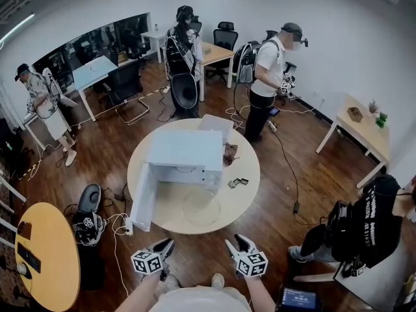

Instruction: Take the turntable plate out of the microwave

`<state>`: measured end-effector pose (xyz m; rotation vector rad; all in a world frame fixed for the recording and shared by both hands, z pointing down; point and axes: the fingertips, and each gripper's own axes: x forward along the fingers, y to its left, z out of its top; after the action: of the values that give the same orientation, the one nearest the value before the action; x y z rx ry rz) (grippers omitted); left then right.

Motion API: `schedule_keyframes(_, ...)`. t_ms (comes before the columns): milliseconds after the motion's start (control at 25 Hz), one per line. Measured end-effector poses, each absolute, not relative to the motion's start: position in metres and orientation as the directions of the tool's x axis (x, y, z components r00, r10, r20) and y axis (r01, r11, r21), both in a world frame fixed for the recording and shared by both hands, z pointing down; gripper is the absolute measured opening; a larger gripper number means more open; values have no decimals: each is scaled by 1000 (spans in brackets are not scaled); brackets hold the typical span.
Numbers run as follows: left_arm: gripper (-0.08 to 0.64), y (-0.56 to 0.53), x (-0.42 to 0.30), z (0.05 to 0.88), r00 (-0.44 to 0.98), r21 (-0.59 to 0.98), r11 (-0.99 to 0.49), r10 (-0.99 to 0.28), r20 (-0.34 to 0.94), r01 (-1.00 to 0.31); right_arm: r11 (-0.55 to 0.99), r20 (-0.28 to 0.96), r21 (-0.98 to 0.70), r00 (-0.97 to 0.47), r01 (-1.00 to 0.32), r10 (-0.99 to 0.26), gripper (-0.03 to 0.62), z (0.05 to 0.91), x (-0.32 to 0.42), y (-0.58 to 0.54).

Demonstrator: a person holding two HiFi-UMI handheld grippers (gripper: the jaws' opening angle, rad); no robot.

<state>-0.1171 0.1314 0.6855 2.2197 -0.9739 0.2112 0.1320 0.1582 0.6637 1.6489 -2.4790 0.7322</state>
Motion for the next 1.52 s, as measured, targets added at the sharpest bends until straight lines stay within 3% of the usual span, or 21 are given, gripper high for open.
schedule_keyframes(640,44,86,-173,683,752,533,-537,-544,374,-654,270,289,-342,-374,-900,-881,196,659,66,116)
schedule_keyframes(1520,44,83,-175,688,797,548,-579,-470,379,-603,174,328,-332,-287,-927,-900,196,660,76,131)
